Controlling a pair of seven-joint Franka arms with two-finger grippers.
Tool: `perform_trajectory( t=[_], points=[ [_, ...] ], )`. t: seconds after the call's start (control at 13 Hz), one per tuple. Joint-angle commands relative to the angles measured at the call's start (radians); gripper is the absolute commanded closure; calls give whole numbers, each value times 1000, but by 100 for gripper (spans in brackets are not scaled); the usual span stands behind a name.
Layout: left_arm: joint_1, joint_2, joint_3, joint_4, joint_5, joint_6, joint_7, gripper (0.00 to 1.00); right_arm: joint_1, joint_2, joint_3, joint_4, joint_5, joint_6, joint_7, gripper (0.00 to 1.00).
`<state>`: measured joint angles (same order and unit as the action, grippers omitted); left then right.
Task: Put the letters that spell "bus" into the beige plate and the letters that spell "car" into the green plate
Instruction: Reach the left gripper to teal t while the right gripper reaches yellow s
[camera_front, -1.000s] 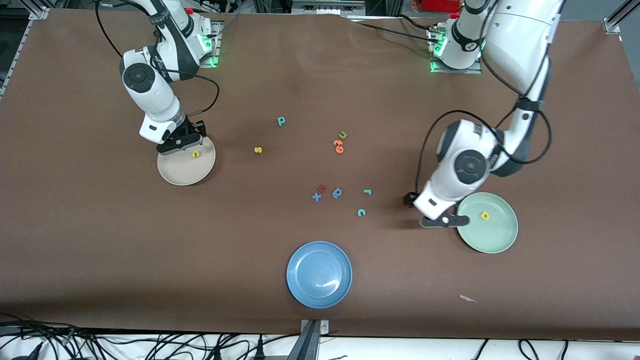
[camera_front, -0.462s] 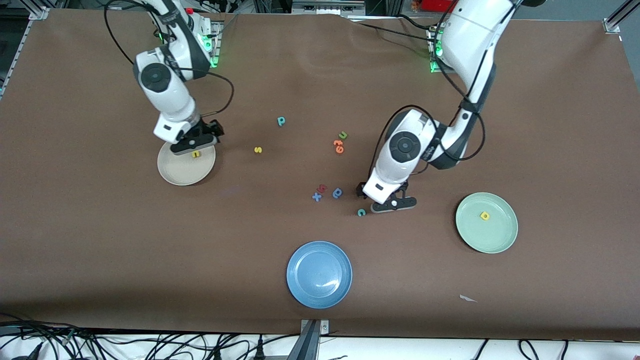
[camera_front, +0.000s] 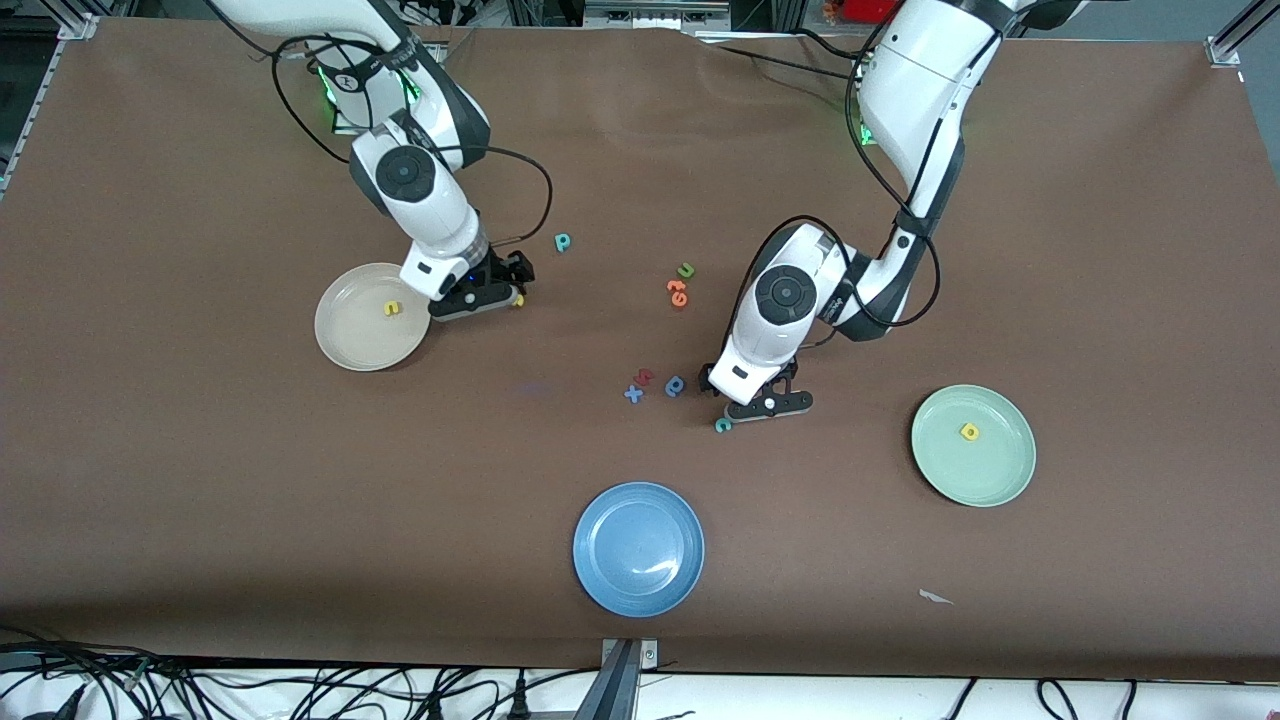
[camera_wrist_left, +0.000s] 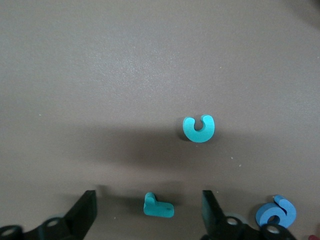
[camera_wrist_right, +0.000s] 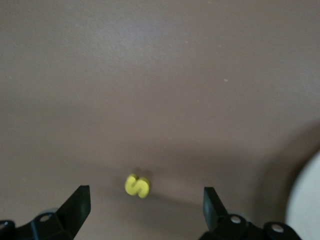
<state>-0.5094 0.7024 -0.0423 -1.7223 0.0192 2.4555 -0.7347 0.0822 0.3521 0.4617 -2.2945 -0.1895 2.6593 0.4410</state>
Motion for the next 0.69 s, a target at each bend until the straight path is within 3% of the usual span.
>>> perform_trajectory(
  t=[0.0,0.15,0.62],
  points=[
    [-11,11,6,17,1,-4,0,28,27,105,-12,90,-97,-12,82,1],
    [-21,12,6,13,-1,-6,-6,36,27,111,-20,84,-166,-10,120,1],
    [-26,19,6,10,-12,-7,-11,50,28,99,-26,18,-179,-2,145,2]
  ],
)
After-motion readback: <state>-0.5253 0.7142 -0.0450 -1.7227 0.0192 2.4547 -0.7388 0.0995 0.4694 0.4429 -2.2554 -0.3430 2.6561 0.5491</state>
